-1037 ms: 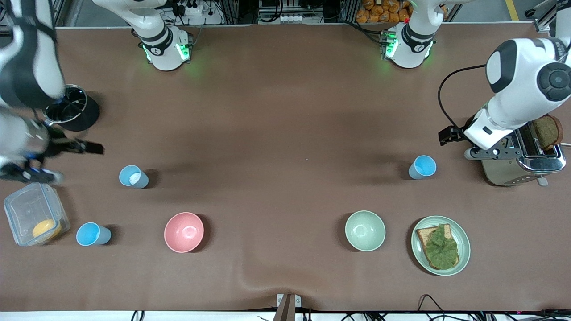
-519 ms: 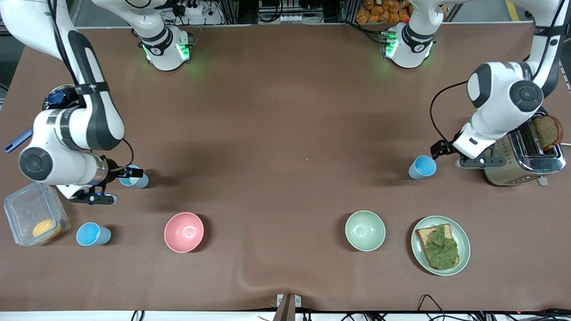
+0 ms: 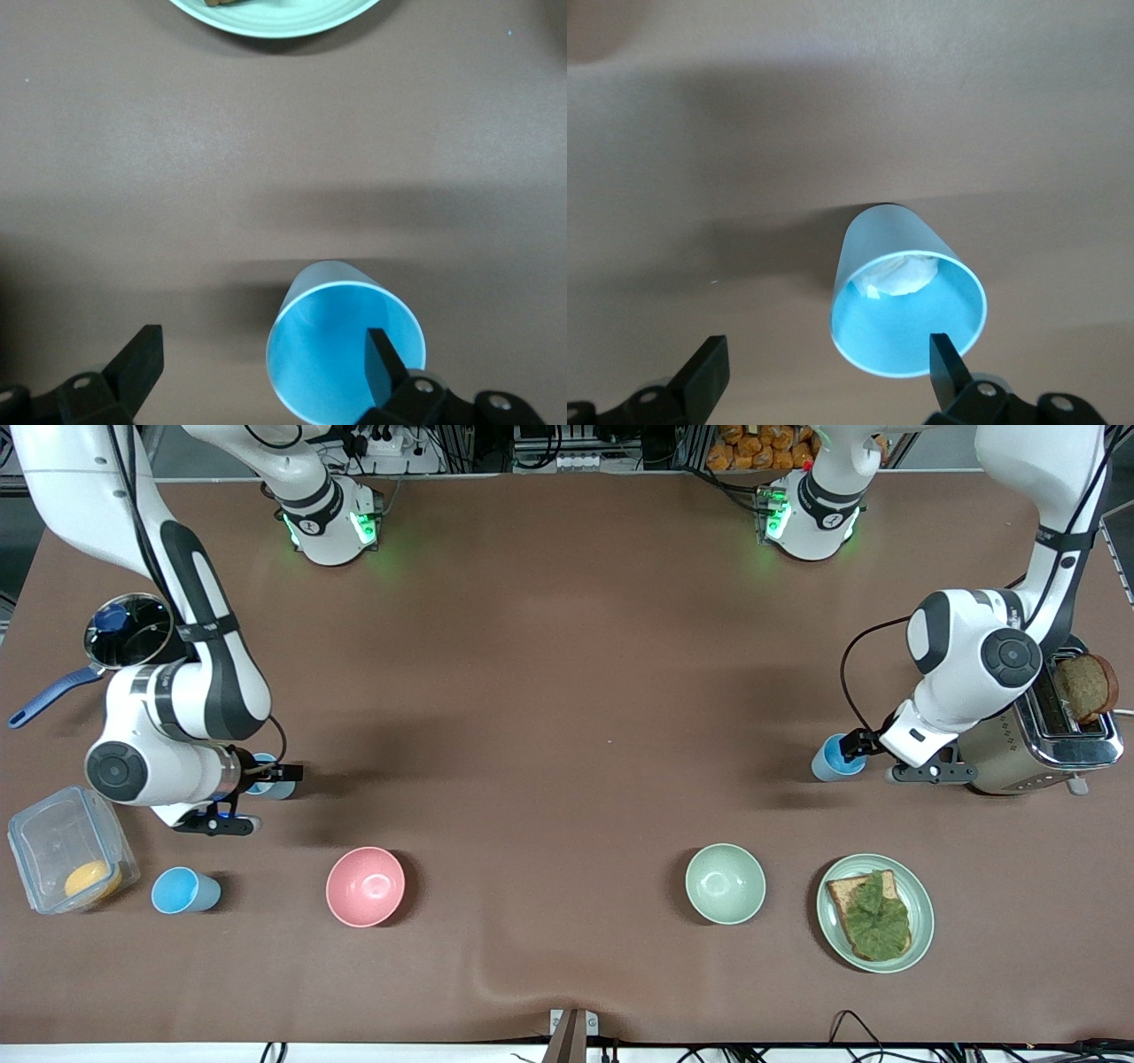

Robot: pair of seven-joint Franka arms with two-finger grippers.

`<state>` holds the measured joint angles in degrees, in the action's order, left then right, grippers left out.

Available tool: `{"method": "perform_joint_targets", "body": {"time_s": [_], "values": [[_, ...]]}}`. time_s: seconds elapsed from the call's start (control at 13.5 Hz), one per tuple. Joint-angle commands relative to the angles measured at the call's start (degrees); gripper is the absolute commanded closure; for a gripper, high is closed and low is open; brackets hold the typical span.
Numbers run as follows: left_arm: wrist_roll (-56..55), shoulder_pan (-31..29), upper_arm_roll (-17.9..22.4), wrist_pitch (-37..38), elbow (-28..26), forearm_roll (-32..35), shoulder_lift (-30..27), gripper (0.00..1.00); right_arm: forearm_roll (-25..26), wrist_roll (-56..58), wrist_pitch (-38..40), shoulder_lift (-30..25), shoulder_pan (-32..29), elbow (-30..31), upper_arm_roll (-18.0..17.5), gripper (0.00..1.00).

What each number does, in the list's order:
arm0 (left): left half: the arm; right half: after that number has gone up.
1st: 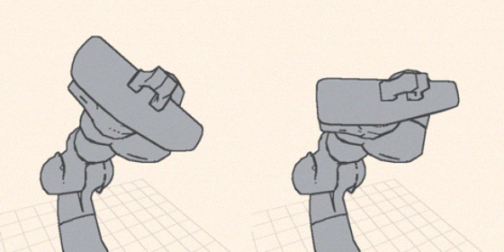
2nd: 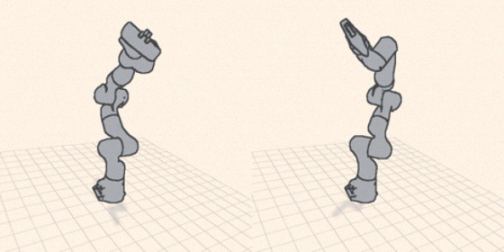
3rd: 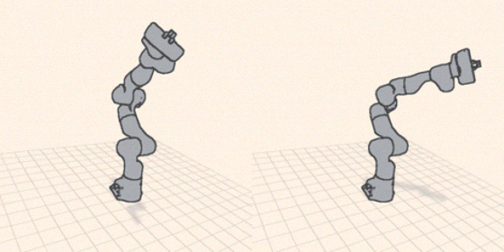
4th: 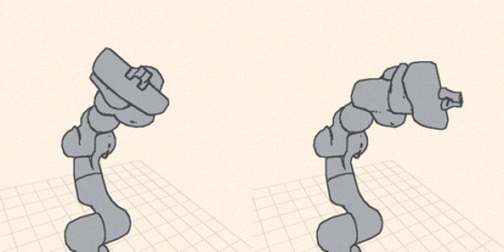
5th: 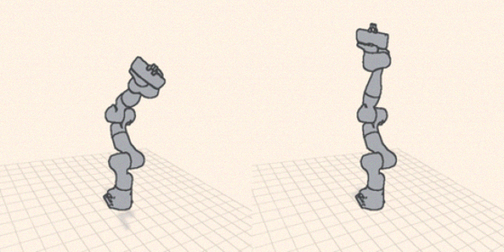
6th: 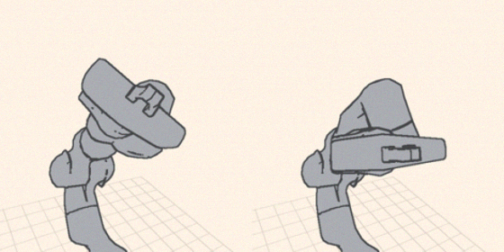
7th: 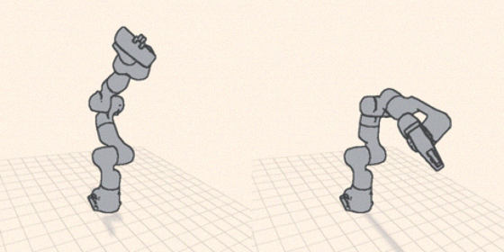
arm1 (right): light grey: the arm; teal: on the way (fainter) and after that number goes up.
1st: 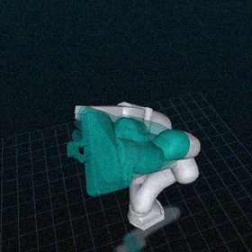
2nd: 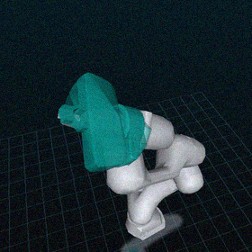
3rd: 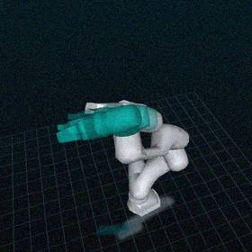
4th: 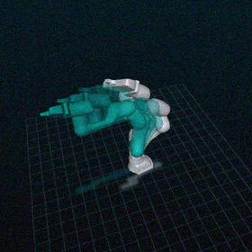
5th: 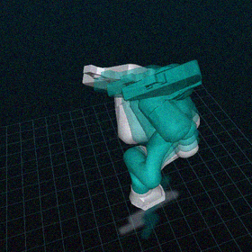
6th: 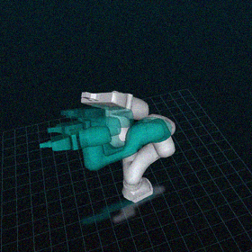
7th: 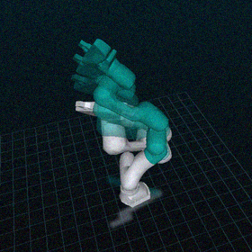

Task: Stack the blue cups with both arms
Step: 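Grasp the blue cup with the left gripper while the right gripper holds its cup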

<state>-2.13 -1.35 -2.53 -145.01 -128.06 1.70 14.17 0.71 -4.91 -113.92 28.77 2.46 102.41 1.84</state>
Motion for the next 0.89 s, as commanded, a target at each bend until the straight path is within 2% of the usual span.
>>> {"method": "perform_joint_targets", "body": {"time_s": [0.0, 0.15, 0.22, 0.3, 0.37, 0.44, 0.52, 0.67, 0.81], "values": [[-0.4, -0.9, -0.5, -1.2, 0.3, 0.9, 0.8, 0.0, -0.4, -0.3, -0.2, 0.9, 0.0, -0.1, 0.1, 0.0], [-0.4, -1.7, -0.6, -1.2, 0.3, 0.7, 1.2, 0.0, -0.4, -0.3, 0.1, 1.6, -0.2, -0.1, 0.1, 0.03], [-0.3, -1.8, -0.6, -1.2, 0.2, 0.6, 1.6, 0.0, -0.4, -0.3, 0.1, 1.9, -0.1, -0.1, 0.1, 0.39], [0.2, -1.8, -0.5, -1.2, 0.1, 0.6, 1.6, 0.0, -0.4, -0.3, 0.2, 2.4, -0.2, -0.1, 0.1, 0.71], [0.1, -1.8, -0.6, -1.2, -0.1, 0.6, 1.6, 0.0, -0.4, 0.1, 0.3, 2.4, -0.2, -0.2, 0.1, 0.95], [-0.2, -1.8, -0.6, -1.2, -0.3, 0.6, 1.5, 0.0, -0.4, 0.3, 0.6, 2.4, 0.1, -0.5, 0.1, 1.0], [-0.2, -1.7, -0.6, -1.1, -0.3, 0.6, 1.6, 0.04, -0.2, 0.5, 0.6, 2.5, 0.1, -0.5, 0.1, 1.0], [0.0, -1.5, -0.6, -1.0, -0.3, 0.6, 1.9, 0.36, 0.3, 0.6, 0.6, 2.5, 0.4, -0.8, 0.1, 1.0], [-0.2, -0.2, -0.6, -0.8, 0.0, 0.7, 2.1, 0.83, 0.3, 0.5, 0.6, 2.5, 0.8, -1.6, 0.1, 1.0]]}}
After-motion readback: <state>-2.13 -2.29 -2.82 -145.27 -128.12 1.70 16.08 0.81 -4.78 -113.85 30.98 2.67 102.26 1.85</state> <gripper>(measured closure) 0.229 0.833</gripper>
